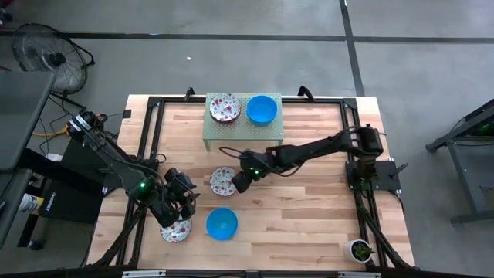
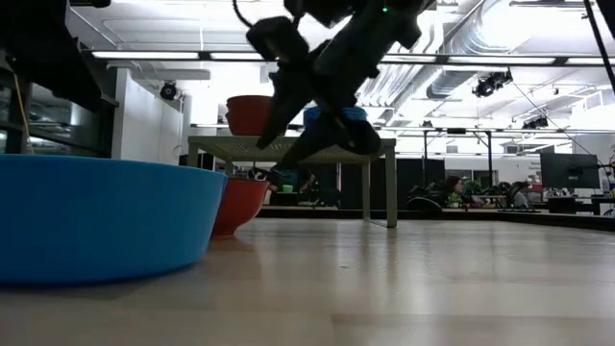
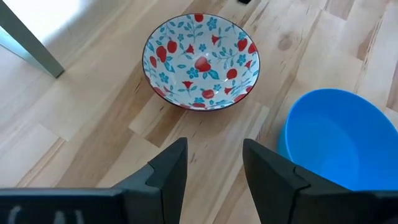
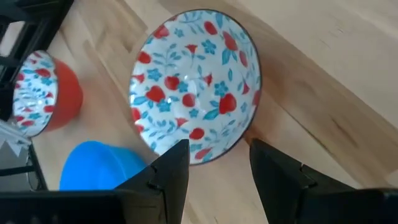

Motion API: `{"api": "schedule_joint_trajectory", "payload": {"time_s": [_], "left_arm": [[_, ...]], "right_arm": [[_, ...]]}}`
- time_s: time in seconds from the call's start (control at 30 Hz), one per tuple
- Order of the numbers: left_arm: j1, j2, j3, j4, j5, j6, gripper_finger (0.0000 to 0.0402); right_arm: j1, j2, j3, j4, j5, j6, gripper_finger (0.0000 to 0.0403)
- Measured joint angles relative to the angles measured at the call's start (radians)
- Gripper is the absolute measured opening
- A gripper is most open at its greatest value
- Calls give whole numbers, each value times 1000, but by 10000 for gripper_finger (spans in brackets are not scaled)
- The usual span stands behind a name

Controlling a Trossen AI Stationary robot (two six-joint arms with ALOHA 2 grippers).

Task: Pick & Place Mini bowls
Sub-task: Stack the white and red bowl on top of the stacked white and red bowls on the shelf

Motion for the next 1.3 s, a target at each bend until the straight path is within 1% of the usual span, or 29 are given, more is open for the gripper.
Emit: {"api": "schedule_joint_trajectory", "payload": {"time_s": [0.23,0.43,0.67,0.73,0.83,0.9,1.03,1.1,1.3], "left_arm": [[0,0,0,-2,-2,2,152],[0,0,0,-5,-2,10,152],[0,0,0,-10,2,10,152],[0,0,0,-9,2,11,152],[0,0,0,-9,3,12,152],[0,0,0,-9,2,13,152],[0,0,0,-9,2,13,152],[0,0,0,-9,2,13,152],[0,0,0,-9,1,13,152]], "right_arm": [[-14,52,11,-15,39,20,156],[-21,100,11,20,21,24,156],[-20,122,11,55,38,37,151],[-22,122,11,55,50,17,140],[-26,122,11,61,46,-4,111],[-27,122,11,59,49,-20,85],[-26,122,11,68,58,-73,18],[-26,122,11,82,56,-107,9],[-28,122,11,86,45,-143,4]]}}
